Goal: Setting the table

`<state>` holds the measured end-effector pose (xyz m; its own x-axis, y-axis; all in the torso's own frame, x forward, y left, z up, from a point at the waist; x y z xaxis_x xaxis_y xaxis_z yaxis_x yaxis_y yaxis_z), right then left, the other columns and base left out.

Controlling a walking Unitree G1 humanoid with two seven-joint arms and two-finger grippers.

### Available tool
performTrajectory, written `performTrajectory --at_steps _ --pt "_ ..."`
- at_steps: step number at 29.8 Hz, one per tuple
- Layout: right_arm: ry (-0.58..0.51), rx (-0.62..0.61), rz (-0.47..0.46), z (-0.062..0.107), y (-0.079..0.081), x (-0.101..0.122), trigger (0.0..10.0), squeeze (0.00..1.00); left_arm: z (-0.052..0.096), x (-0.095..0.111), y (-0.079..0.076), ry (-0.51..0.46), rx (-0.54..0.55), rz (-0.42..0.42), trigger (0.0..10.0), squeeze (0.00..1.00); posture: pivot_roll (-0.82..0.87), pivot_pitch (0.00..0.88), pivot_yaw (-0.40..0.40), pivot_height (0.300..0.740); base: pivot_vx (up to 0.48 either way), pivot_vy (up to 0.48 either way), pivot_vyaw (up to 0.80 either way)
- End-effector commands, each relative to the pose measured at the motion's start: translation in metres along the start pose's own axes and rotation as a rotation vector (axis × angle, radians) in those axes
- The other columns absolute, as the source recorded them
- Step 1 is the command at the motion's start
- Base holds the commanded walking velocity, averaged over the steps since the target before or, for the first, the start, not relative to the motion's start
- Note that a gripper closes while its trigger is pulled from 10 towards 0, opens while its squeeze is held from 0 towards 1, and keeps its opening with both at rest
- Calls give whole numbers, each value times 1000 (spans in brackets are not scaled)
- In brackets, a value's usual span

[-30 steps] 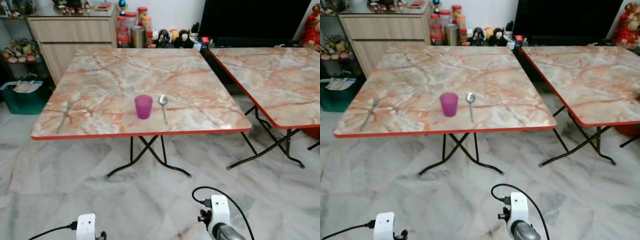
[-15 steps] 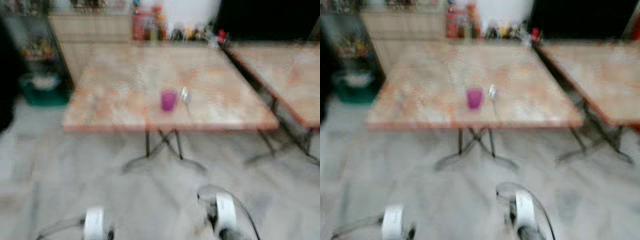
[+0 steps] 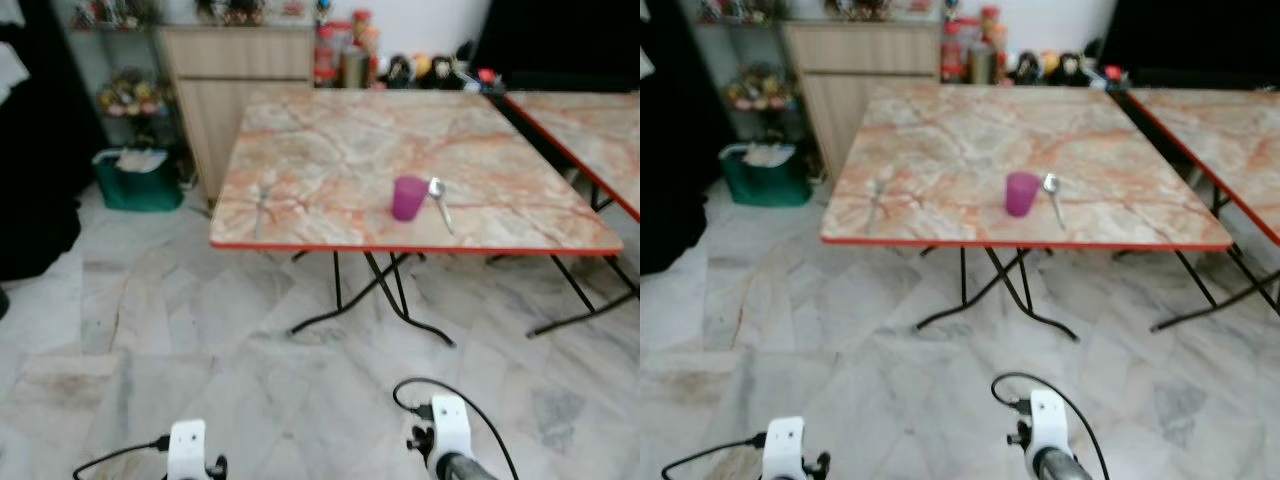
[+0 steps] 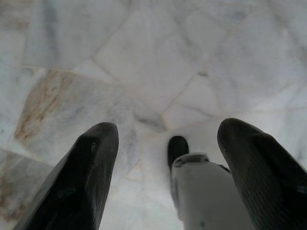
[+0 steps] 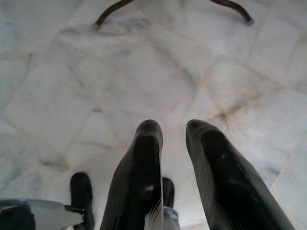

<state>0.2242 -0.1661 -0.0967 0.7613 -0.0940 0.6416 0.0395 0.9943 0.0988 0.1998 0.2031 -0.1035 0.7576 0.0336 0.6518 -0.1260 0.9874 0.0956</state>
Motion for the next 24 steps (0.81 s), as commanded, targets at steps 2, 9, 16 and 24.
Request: performTrajectory --at_steps 2,9,16,24 --pt "-20 1 1 -1 1 7 10000 0 0 1 -1 -9 2 6 10000 0 20 0 -47 740 0 0 0" --pt "-20 8 -4 -1 3 7 10000 0 -1 4 -1 -14 1 15 10000 0 24 0 -47 740 0 0 0" --pt "-29 16 -2 -2 5 8 10000 0 0 2 3 -10 14 12 10000 0 27 0 -46 740 199 0 0" --pt "-29 14 9 -2 5 8 10000 0 0 1 2 -9 15 15 10000 0 27 0 -48 740 339 0 452"
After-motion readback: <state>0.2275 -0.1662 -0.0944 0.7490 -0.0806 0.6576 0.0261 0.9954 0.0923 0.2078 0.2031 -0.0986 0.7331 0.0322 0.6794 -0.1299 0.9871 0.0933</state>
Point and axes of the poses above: a point about 5 cm out from each wrist's last joint towards the gripper, its own z axis pointing back from the gripper into the wrist, its own x axis along the axis of the wrist's last joint, y = z × x, the point moved 3 cm from there along -z, pointing out of the wrist towards the gripper, and after that the axes turned 3 degrees about -z, right-handed, at the moved point
